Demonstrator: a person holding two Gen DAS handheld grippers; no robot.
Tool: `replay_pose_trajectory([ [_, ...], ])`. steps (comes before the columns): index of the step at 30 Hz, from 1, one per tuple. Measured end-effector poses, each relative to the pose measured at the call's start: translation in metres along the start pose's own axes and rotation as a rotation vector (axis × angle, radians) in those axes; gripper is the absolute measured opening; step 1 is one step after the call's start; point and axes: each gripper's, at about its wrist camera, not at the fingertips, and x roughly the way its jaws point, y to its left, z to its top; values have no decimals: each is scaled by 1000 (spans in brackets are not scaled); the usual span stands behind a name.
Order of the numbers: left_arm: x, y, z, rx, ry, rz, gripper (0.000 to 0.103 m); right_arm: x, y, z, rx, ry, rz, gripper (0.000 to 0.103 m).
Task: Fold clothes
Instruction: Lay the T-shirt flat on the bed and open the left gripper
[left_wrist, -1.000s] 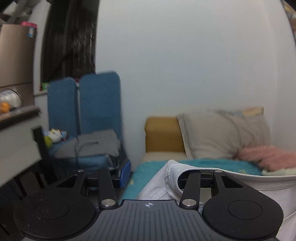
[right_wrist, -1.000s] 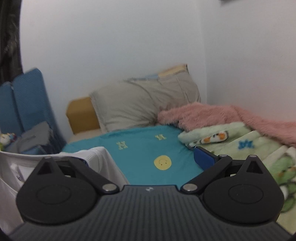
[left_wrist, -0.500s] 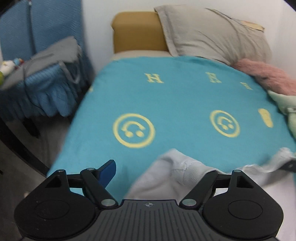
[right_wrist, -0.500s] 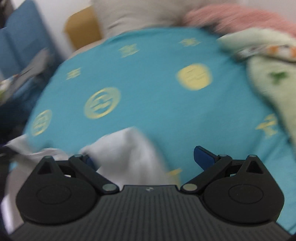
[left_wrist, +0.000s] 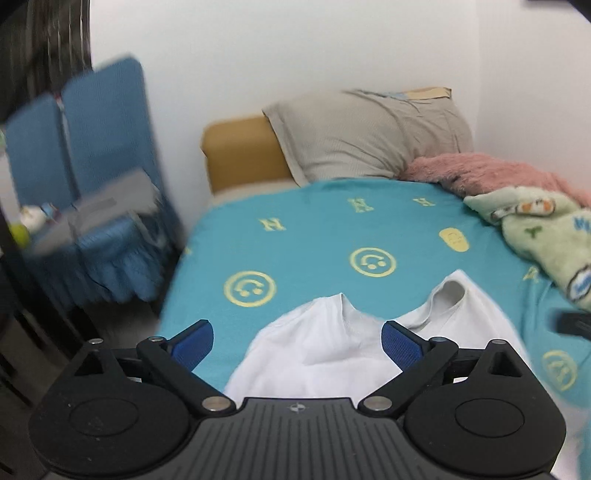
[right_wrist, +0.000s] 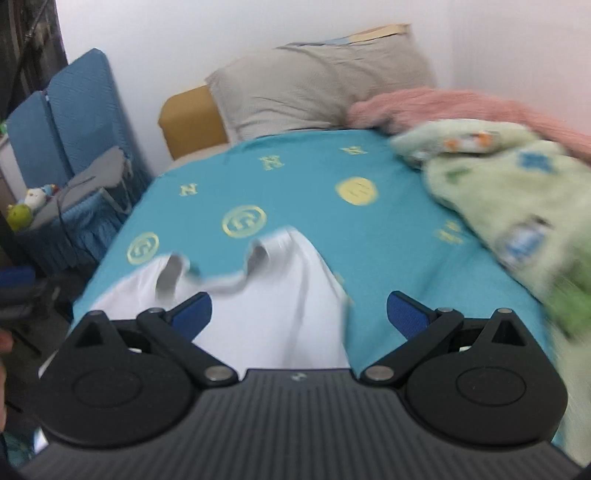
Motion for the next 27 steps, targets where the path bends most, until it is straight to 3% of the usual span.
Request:
replay_pose_trajectory([
  [5,-49,4,-34,-125,-18,-11,99,-101,-14,-78,63,-43,39,103],
  [10,-83,56,-83,-328,18,-83,98,-138,-22,-126,126,2,93,103],
  [13,-81,111,-119,-499,51,-57,94,-130,-19,-136,138,30,134,103],
  [18,-60,186,-174,-721,115,-9,79,-105,-9,-136,107,21,143,103],
  [20,-48,204,-184,-790,129,-28,73,-94,-8,-138,100,26,143,103],
  [22,-32,212,-191,-848,131,-97,69,-81,-10,-143,106,53,148,103],
  [23,-22,211,-192,-842,141,-117,65,-75,-10,-145,111,66,148,103],
  [26,-13,204,-188,-734,110,-65,56,-56,-12,-148,137,97,137,103],
  [27,-10,204,-187,-712,102,-60,47,-50,-13,-148,143,103,131,103],
])
